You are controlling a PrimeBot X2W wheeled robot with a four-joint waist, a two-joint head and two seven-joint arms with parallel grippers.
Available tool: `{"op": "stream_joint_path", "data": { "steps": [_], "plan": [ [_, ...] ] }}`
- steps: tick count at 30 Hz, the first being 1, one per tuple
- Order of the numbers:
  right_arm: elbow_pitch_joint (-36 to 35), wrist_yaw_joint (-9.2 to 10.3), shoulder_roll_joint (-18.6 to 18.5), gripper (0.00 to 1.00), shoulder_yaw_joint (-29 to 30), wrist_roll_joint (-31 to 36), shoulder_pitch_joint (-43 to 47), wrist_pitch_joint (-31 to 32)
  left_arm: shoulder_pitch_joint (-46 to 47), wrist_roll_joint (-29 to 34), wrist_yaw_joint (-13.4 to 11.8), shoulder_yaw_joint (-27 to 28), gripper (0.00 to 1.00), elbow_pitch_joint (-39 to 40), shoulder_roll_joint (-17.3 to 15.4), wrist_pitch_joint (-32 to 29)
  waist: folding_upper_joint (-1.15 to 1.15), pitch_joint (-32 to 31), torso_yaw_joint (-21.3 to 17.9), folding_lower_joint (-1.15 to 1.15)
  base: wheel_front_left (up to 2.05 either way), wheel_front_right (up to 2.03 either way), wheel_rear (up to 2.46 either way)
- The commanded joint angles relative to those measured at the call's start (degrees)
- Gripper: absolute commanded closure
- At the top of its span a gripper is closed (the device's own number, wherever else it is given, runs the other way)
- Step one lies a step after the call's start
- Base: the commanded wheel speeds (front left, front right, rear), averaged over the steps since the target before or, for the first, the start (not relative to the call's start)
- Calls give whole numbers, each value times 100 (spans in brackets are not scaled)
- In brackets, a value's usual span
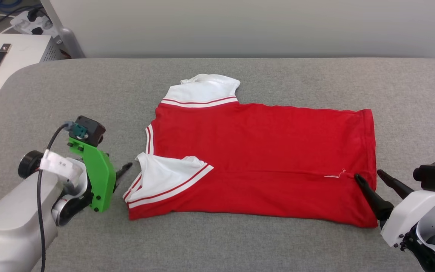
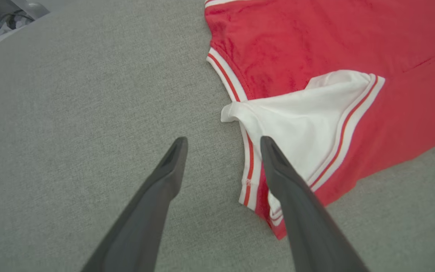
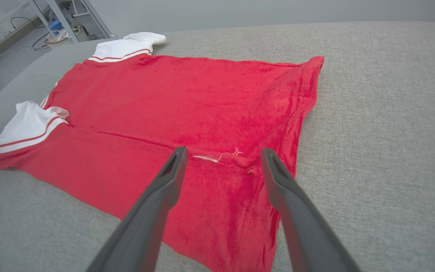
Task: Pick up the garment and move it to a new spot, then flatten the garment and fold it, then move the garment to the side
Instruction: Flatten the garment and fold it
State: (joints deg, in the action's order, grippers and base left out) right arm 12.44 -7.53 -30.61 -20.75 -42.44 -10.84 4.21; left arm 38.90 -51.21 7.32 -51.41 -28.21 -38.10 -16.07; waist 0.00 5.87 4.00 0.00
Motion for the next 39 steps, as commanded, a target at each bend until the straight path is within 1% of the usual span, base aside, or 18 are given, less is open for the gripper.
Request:
{"op": "stream_joint_path", "data": {
  "steps": [1, 4, 6, 8, 10, 17, 21, 26, 31, 32, 33, 34, 35, 39],
  "plan": [
    [-55, 4, 52, 0, 44, 72, 76, 42, 115, -263, 16, -130, 0, 181, -87, -388, 0, -28, 14, 0, 0, 0, 0],
    [-113, 4, 106, 0, 112, 120, 112, 104, 219, -665, 16, -368, 0, 563, -272, -1139, 0, -32, -1, 0, 0, 0, 0],
    [-139, 4, 140, 0, 139, 143, 117, 129, 257, -873, 16, -487, 0, 723, -344, -1515, 0, -18, -20, 0, 0, 0, 0],
    [-165, 4, 176, 0, 146, 164, 111, 150, 274, -1015, 16, -585, 0, 801, -393, -1788, 0, 5, -58, 0, 0, 0, 0],
    [-196, 4, 210, 0, 149, 179, 91, 167, 284, -1060, 16, -655, 0, 806, -405, -1914, 0, 52, -104, 0, 0, 0, 0],
    [-270, 4, 261, 0, 134, 214, -73, 208, 254, -964, 16, -886, 0, 404, -280, -1939, 0, 312, -291, 0, 0, 0, 0],
    [-275, 4, 285, 0, 103, 233, -182, 200, 271, -890, 16, -918, 0, 16, -194, -1673, 0, 465, -402, 0, 0, 0, 0],
    [-261, 4, 305, 0, 57, 234, -249, 191, 194, -1017, 16, -1063, 0, -336, -98, -1598, 0, 610, -499, 0, 0, 0, 0],
    [-242, 4, 279, 0, 48, 210, -309, 173, 116, -1135, 16, -1314, 0, -408, -102, -1613, 0, 656, -534, 0, 0, 0, 0],
    [-245, 4, 256, 0, 63, 225, -328, 170, 97, -1187, 16, -1355, 24, -409, -95, -1604, 0, 652, -534, 0, 0, 0, 0],
    [-259, 4, 231, 0, 65, 248, -344, 178, 93, -1222, 16, -1381, 54, -403, -93, -1579, 0, 643, -532, 0, 0, 0, 0],
    [-290, 4, 206, 0, 71, 263, -364, 199, 94, -1255, 16, -1401, 87, -401, -93, -1514, 0, 622, -526, 0, 0, 0, 0],
    [-324, 4, 187, 0, 81, 263, -379, 225, 94, -1279, 16, -1418, 100, -406, -94, -1468, 0, 599, -520, 0, 0, 0, 0],
    [-546, 4, -64, 0, 152, 331, -508, 525, 170, -1299, 16, -1573, 100, -291, -187, -1301, 0, 482, -476, 0, 0, 0, 0]
  ]
}}
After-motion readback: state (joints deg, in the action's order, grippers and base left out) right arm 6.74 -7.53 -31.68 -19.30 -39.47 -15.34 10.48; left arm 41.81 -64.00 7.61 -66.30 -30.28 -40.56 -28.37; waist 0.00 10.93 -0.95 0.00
